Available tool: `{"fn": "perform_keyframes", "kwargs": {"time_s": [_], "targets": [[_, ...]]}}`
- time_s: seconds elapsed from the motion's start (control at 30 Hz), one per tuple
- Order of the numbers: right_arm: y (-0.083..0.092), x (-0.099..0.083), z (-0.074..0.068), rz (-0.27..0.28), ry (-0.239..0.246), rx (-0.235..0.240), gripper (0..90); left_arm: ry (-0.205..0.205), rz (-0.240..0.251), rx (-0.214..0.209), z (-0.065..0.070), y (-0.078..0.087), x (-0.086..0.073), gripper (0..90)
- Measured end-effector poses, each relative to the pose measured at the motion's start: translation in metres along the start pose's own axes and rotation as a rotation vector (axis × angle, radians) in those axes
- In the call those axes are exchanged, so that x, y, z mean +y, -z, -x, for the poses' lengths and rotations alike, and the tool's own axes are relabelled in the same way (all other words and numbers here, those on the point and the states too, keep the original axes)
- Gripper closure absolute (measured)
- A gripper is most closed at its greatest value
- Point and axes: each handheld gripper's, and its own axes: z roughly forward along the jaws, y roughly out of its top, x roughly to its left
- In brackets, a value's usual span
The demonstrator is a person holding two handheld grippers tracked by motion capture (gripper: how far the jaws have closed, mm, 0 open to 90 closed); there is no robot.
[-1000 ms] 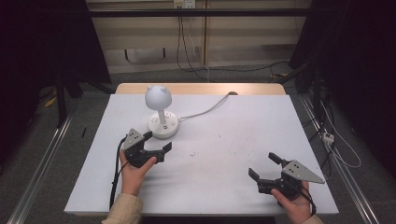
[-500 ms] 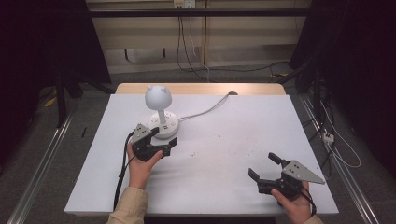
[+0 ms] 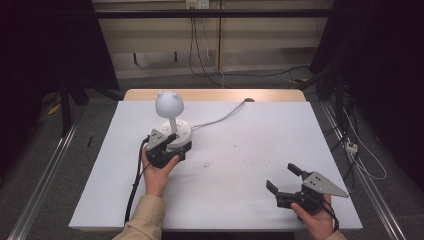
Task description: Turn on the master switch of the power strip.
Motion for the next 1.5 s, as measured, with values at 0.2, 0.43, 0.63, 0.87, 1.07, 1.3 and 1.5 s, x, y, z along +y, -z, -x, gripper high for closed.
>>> {"fn": "perform_keyframes", "kwargs": {"time_s": [0.2,0.43,0.63,0.87,1.07,1.3,1.5], "targets": [[0.0,0.0,0.0,0.0,-0.002,-0.005,4.0,-0.01,-0.013,0.016,0.001,-0.009,0.003,42.2],[0.0,0.0,0.0,0.0,0.0,-0.001,4.0,0.003,-0.04,0.042,-0.003,-0.016,0.006,53.2],[0.001,0.001,0.001,0.003,0.006,0.0,4.0,0.011,-0.046,0.077,-0.008,-0.018,0.008,60.9],[0.001,0.002,0.0,0.004,0.013,0.0,4.0,0.014,-0.071,0.106,-0.014,-0.025,0.007,70.2],[0.002,0.002,0.002,0.008,0.005,0.001,4.0,-0.016,-0.088,0.118,-0.014,-0.03,0.01,75.4],[0.002,0.002,0.001,0.008,0.006,0.004,4.0,-0.015,-0.104,0.13,-0.016,-0.034,0.01,85.2],[0.001,0.002,0.002,0.009,0.003,0.0,4.0,-0.022,-0.109,0.141,-0.016,-0.037,0.009,86.4]]}}
